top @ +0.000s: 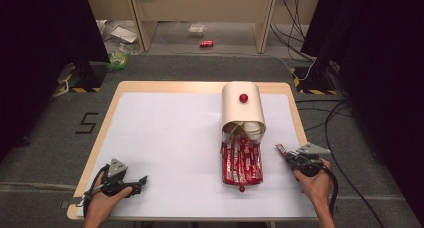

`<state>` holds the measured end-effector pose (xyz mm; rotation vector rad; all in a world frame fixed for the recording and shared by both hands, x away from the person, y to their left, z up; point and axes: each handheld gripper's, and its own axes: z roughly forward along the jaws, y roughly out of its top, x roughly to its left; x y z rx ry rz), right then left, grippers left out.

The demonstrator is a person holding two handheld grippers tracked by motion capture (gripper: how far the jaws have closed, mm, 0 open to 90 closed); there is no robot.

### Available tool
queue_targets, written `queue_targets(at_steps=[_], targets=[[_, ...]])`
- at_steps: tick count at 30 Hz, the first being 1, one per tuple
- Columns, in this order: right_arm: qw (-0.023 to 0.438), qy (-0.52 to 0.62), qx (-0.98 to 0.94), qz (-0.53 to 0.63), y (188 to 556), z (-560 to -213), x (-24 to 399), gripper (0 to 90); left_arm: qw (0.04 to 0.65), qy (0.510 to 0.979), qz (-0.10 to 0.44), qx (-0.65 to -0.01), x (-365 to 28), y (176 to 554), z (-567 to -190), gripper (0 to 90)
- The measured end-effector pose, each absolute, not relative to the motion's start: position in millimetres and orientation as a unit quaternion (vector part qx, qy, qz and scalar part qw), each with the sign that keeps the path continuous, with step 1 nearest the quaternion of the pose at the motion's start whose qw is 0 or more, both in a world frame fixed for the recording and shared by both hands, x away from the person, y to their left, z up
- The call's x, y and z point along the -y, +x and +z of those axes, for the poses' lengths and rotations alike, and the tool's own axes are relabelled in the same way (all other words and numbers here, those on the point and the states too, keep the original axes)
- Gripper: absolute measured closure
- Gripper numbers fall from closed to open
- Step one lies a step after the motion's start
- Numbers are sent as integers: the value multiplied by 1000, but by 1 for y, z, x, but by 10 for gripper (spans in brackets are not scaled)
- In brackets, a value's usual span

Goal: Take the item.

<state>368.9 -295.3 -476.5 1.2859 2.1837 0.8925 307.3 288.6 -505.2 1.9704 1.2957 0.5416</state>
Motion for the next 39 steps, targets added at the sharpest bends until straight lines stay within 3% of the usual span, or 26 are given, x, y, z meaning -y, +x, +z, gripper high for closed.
queue_targets(at_steps=[14, 39], targets=[[224, 469, -785, 338, 366, -474, 295, 736, 353, 762, 209, -501, -289, 307, -505, 122], [240, 470, -751, 397, 349, -459, 291, 454, 354, 762, 209, -501, -289, 307, -505, 122]])
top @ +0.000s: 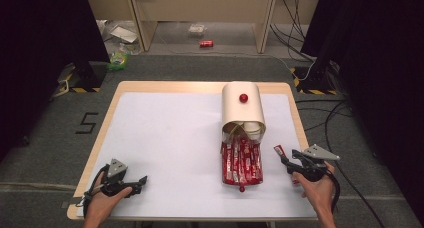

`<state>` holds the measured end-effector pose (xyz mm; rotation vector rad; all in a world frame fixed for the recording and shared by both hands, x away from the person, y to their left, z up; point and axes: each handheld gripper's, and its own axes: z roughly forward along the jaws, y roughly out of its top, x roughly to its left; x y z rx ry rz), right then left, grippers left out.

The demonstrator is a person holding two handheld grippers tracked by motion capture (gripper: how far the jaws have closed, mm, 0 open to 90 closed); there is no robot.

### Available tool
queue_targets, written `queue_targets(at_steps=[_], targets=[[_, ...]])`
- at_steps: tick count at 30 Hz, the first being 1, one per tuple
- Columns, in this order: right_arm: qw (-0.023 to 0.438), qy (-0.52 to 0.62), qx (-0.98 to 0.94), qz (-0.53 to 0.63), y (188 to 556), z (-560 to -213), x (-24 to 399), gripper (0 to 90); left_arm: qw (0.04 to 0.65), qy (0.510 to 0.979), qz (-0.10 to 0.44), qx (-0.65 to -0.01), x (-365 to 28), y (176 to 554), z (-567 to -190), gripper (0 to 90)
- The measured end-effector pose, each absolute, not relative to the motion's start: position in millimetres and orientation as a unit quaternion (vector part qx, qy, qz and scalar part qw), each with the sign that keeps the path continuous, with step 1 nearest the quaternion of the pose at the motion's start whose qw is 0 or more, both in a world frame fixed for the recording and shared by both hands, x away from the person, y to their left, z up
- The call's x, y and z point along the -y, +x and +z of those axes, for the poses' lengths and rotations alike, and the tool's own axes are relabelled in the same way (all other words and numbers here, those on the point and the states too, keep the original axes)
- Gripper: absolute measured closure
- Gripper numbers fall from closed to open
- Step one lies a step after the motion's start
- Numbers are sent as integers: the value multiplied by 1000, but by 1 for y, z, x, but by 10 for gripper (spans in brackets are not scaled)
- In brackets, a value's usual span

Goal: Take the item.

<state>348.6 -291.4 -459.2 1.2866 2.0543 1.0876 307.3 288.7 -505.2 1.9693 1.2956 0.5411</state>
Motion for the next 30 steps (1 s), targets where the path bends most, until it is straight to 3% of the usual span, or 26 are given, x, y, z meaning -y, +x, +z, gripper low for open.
queue_targets(at_steps=[30], targets=[[252, 432, -751, 431, 316, -450, 269, 388, 354, 762, 209, -501, -289, 307, -505, 122]])
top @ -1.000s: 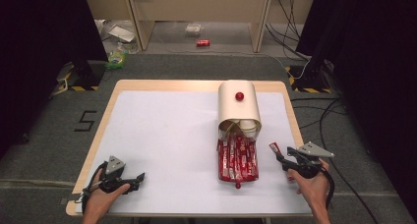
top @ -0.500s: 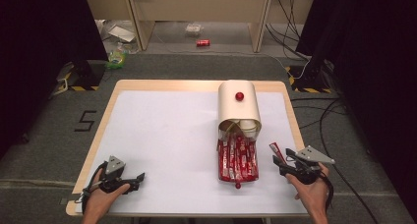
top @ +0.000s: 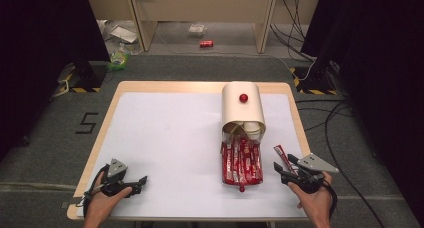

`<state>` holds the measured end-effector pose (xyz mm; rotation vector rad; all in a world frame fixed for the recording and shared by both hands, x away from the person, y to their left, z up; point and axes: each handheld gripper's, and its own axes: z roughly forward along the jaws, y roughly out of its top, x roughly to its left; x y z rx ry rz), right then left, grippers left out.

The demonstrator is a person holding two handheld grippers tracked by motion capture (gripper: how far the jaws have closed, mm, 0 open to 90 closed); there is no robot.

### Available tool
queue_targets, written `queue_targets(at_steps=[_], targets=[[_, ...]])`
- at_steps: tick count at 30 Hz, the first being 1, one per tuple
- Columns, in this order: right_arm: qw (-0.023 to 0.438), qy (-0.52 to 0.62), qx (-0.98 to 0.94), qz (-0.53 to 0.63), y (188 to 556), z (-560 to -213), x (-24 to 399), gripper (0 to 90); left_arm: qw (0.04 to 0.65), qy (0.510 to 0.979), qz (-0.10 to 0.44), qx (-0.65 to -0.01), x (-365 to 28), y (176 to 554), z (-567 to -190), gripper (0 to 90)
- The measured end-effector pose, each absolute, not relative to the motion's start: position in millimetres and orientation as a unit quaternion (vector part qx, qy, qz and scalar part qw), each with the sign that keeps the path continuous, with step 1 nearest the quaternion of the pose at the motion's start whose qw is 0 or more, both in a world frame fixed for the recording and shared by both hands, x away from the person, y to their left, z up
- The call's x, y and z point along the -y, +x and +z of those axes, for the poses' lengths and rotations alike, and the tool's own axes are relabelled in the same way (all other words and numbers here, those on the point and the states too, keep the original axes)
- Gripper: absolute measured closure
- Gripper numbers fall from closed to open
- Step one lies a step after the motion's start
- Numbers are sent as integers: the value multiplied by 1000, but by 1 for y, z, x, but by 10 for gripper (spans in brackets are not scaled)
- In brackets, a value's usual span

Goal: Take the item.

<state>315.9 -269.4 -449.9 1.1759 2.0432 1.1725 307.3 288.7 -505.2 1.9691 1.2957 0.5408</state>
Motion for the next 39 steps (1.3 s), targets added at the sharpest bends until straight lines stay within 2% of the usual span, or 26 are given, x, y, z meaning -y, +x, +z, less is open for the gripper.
queue_targets(at_steps=[39], targets=[[245, 405, -761, 444, 284, -448, 256, 383, 354, 762, 209, -501, -289, 307, -505, 122]])
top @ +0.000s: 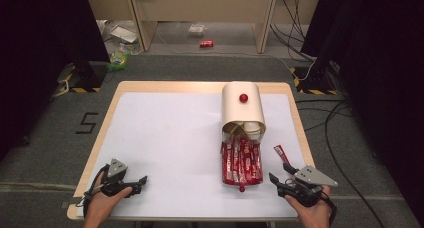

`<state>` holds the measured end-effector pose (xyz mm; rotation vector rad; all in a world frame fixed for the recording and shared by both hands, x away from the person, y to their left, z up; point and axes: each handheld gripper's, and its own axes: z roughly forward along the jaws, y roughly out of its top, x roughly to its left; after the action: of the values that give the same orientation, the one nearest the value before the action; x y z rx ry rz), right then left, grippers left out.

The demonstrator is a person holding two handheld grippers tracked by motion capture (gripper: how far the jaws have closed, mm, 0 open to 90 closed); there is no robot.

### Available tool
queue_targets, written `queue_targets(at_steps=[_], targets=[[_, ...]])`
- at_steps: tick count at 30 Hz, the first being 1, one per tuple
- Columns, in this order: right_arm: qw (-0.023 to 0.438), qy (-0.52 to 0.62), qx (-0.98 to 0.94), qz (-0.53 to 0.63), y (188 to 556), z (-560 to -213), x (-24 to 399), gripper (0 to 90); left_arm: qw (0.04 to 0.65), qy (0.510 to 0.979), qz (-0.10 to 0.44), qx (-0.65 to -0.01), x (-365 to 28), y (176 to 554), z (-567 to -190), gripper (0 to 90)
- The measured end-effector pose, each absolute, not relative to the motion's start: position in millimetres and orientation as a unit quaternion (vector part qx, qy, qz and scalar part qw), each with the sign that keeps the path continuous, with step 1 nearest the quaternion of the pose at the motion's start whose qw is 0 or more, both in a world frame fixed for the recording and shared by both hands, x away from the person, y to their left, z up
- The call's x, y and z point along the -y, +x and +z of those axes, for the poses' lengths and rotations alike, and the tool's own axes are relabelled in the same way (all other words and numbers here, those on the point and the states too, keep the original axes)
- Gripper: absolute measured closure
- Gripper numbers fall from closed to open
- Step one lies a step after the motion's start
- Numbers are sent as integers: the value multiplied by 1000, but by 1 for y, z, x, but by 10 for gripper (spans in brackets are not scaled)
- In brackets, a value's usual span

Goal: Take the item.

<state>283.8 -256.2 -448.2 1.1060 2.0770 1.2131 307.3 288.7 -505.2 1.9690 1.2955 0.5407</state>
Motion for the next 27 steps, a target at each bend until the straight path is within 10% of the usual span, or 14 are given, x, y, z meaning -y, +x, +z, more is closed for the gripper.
queue_targets(at_steps=[27], targets=[[223, 389, -775, 445, 266, -454, 253, 369, 354, 762, 209, -501, -289, 307, -505, 122]])
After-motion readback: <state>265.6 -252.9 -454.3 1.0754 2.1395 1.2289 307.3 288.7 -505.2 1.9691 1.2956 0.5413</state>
